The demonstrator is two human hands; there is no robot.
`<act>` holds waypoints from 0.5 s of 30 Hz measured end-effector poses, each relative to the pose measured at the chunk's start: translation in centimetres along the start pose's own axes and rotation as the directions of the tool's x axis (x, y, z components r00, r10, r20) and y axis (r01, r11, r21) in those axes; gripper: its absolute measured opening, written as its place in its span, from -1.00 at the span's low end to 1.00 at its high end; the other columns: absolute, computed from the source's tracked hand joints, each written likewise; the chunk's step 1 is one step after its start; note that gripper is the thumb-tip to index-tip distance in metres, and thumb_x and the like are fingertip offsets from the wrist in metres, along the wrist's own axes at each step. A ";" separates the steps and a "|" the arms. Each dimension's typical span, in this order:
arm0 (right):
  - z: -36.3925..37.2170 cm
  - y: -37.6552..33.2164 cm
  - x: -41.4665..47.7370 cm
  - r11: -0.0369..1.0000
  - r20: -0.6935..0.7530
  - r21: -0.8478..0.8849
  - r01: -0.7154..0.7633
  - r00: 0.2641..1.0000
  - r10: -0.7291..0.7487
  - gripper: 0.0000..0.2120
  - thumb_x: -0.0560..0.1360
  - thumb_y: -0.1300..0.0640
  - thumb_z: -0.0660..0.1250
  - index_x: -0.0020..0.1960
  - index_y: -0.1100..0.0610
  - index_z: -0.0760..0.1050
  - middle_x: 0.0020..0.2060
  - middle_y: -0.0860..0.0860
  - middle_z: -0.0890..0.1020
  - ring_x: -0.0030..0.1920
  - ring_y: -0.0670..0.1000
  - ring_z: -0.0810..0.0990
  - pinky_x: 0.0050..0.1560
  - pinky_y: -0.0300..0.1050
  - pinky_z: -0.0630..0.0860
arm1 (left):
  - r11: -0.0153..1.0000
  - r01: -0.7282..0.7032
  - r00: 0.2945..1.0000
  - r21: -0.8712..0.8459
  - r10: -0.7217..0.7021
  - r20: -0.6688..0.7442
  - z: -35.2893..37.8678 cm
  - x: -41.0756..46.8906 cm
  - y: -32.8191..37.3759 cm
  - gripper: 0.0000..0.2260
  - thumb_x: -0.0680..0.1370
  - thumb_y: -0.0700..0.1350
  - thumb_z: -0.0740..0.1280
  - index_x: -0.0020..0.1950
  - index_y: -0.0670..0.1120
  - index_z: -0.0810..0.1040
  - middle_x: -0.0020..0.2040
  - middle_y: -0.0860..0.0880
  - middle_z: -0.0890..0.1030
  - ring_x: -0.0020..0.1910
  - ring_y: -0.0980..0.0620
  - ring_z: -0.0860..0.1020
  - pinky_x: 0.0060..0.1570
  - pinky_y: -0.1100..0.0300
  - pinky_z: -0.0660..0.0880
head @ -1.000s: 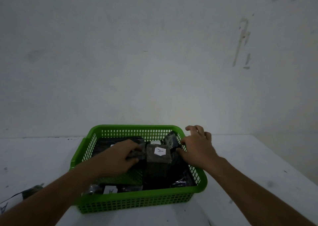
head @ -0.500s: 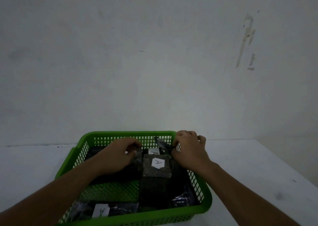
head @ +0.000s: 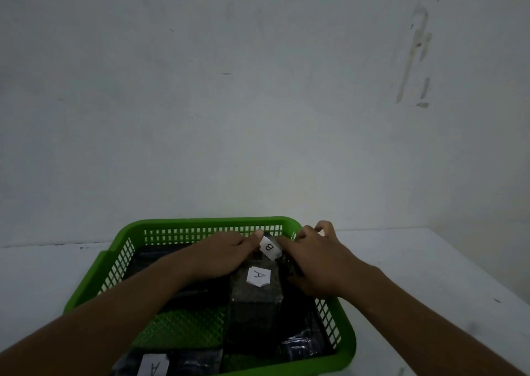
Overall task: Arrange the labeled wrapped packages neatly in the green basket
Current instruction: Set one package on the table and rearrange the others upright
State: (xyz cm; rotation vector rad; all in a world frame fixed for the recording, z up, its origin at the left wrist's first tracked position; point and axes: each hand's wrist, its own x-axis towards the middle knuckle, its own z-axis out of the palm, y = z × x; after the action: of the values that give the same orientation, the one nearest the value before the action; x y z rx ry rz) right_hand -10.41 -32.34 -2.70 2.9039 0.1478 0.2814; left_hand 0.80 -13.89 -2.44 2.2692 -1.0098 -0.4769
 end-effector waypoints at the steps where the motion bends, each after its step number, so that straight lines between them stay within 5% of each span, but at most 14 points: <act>1: 0.1 0.0 -0.1 1.000 0.026 -0.031 0.003 1.000 -0.002 -0.33 0.45 -0.17 0.31 0.46 -0.05 0.13 0.12 0.05 0.61 0.29 0.10 0.36 0.32 0.16 -0.07 | 1.000 0.022 1.000 -0.015 -0.022 0.018 -0.1 0.2 0.0 -0.31 0.42 0.48 -0.11 -0.02 0.11 0.67 -0.08 0.14 0.67 -0.09 0.25 0.58 -0.05 0.24 0.45; 7: 0.3 -0.2 0.4 1.000 0.083 -0.024 -0.002 0.997 0.004 -0.20 0.40 -0.20 0.37 0.50 -0.02 0.08 0.16 0.08 0.59 0.37 0.13 0.31 0.36 0.20 -0.27 | 0.991 0.123 0.989 -0.050 -0.119 0.084 -0.7 0.6 0.3 -0.14 0.32 0.54 -0.25 0.21 0.15 0.60 0.32 0.05 0.54 0.22 0.08 0.48 0.22 0.12 0.29; 10: -0.2 0.0 0.7 0.982 0.120 0.161 -0.100 0.989 0.081 -0.26 0.35 -0.20 0.38 0.45 -0.09 0.17 0.20 0.05 0.52 0.34 0.12 0.30 0.35 0.12 -0.10 | 0.989 0.138 0.987 -0.045 -0.133 0.093 -0.7 0.6 0.0 -0.08 0.30 0.58 -0.28 0.29 0.13 0.54 0.42 0.03 0.46 0.36 0.03 0.40 0.39 0.00 0.21; 13: -0.9 0.0 0.7 0.939 0.125 0.310 -0.151 0.985 0.117 -0.42 0.32 -0.18 0.41 0.28 -0.12 0.34 0.12 -0.01 0.49 0.20 0.09 0.39 0.26 0.07 0.15 | 0.982 0.162 0.984 -0.099 -0.153 0.089 -0.7 0.7 -0.3 -0.07 0.27 0.61 -0.24 0.27 0.12 0.55 0.35 0.02 0.52 0.32 0.03 0.45 0.37 -0.03 0.27; 15: -1.4 -0.1 0.6 0.900 0.113 0.413 -0.141 0.988 0.103 -0.48 0.32 -0.12 0.44 0.23 -0.11 0.39 0.11 -0.02 0.47 0.13 0.06 0.47 0.22 0.04 0.28 | 0.966 0.175 0.984 -0.189 -0.164 0.075 -0.7 1.0 -0.1 -0.23 0.36 0.55 -0.13 0.16 0.13 0.61 0.18 0.01 0.63 0.17 0.06 0.56 0.28 -0.01 0.38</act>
State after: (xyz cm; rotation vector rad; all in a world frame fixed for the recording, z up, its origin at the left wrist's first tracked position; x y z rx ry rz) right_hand -10.11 -31.89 -1.29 3.3565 0.0089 0.1541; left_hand 1.89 -14.35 -2.10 2.1843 -0.7626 -0.6877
